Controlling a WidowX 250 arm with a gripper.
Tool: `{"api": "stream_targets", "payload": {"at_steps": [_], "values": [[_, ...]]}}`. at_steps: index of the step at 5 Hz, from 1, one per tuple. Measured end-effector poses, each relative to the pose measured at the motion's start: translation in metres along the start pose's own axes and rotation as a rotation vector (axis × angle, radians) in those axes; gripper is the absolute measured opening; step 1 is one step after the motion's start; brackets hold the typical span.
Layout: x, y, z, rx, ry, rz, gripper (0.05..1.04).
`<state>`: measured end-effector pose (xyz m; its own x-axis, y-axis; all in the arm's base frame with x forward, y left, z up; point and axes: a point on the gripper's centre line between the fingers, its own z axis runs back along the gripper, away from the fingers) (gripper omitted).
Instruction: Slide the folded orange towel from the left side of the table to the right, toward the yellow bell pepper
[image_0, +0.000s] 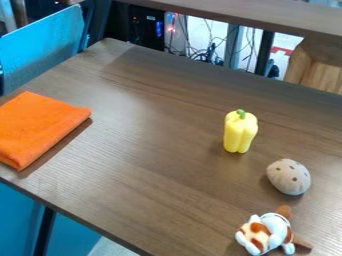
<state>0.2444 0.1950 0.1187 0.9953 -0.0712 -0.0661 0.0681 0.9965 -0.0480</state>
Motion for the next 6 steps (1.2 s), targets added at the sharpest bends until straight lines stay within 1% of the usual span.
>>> {"api": "stream_targets", "payload": {"at_steps": [1, 2, 3, 4, 5, 6], "values": [[0.000, 0.000, -0.011, -0.026, 0.026, 0.000, 1.001], [0.020, 0.012, -0.022, -0.028, -0.024, -0.002, 1.001], [0.029, 0.024, -0.041, 0.013, -0.032, -0.023, 1.001], [0.031, 0.036, -0.066, 0.044, 0.007, -0.040, 1.001], [0.033, 0.040, -0.087, 0.053, 0.042, -0.012, 1.001], [0.047, 0.030, -0.088, 0.067, 0.027, -0.035, 1.001]]}}
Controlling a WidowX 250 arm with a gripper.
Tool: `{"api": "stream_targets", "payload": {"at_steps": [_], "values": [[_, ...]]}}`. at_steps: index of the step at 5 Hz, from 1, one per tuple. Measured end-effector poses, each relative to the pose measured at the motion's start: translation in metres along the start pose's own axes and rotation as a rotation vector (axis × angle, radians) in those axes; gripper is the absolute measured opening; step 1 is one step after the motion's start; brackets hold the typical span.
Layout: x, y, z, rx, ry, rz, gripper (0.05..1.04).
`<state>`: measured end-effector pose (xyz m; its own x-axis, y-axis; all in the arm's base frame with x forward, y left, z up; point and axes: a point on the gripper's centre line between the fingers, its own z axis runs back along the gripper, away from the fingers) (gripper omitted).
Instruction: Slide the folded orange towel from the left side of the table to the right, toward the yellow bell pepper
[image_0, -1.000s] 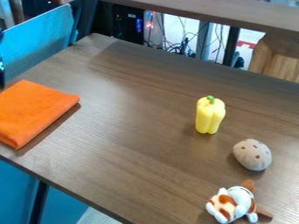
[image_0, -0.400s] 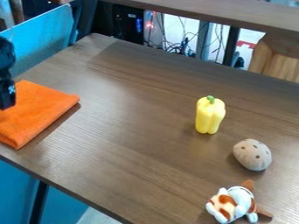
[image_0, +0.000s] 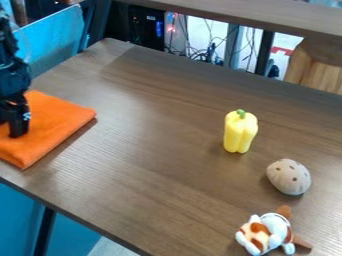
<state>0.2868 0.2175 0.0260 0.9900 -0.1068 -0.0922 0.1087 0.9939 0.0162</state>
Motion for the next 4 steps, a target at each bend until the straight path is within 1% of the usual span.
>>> {"api": "stream_targets", "payload": {"at_steps": [1, 2, 3, 4], "values": [[0.001, -0.024, -0.003, -0.041, -0.005, -0.024, 1.001], [0.000, -0.068, -0.006, 0.007, 0.021, -0.131, 1.001], [0.000, -0.110, -0.008, 0.017, 0.025, -0.207, 1.001], [0.004, -0.139, -0.012, -0.001, 0.035, -0.244, 1.001]]}}
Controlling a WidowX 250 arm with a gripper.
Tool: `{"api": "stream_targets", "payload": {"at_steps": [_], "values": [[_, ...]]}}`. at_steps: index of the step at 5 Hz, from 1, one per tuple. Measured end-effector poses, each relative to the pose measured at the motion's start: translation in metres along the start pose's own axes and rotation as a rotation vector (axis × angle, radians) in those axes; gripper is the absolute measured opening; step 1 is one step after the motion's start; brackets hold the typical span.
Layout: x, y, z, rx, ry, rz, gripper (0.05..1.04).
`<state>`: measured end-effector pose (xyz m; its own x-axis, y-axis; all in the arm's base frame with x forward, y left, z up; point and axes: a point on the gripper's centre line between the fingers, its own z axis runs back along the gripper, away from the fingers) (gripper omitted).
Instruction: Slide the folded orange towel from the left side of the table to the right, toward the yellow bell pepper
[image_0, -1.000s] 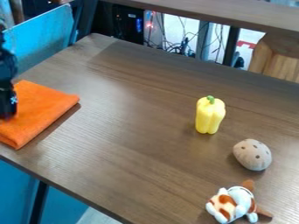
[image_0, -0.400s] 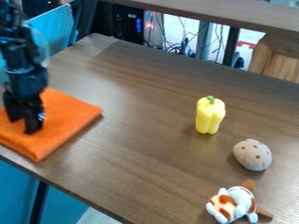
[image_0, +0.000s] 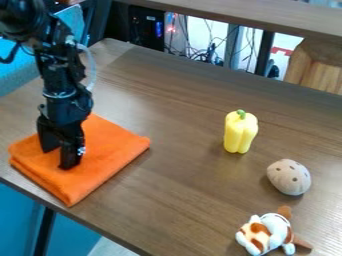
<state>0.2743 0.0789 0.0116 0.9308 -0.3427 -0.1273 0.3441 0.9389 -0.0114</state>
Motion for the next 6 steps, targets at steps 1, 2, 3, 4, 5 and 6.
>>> {"api": "stream_targets", "payload": {"at_steps": [1, 2, 3, 4, 5, 6], "values": [[0.017, -0.025, 0.001, -0.006, -0.016, -0.015, 1.001], [0.024, -0.040, 0.000, -0.043, -0.046, 0.025, 1.001], [0.027, -0.051, 0.003, -0.088, -0.088, 0.066, 1.001], [0.021, -0.071, 0.010, -0.132, -0.099, 0.076, 1.001], [0.017, -0.073, 0.035, -0.127, -0.137, 0.061, 1.001], [0.016, -0.066, 0.053, -0.071, -0.168, 0.073, 1.001]]}}
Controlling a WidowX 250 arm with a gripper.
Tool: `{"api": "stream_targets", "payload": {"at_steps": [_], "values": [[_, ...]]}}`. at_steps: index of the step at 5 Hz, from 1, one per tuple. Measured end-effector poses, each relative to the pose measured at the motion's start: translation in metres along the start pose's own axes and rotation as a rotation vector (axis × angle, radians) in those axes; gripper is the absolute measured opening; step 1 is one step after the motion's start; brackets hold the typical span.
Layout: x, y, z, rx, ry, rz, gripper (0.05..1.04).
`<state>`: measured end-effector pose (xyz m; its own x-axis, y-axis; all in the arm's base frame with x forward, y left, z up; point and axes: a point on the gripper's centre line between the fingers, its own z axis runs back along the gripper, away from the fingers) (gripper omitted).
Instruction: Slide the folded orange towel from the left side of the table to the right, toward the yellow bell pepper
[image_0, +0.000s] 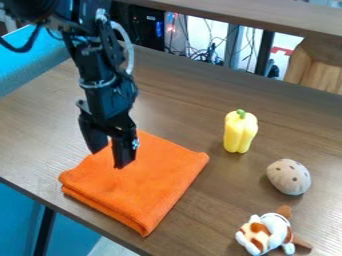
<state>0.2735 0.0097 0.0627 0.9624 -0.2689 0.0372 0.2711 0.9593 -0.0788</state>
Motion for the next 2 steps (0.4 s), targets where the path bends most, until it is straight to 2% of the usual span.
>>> {"api": "stream_targets", "payload": {"at_steps": [1, 2], "values": [[-0.0031, 0.0092, 0.0050, 0.070, 0.010, -0.008, 1.001], [-0.0045, 0.0085, 0.0050, 0.095, 0.029, -0.013, 1.001]]}}
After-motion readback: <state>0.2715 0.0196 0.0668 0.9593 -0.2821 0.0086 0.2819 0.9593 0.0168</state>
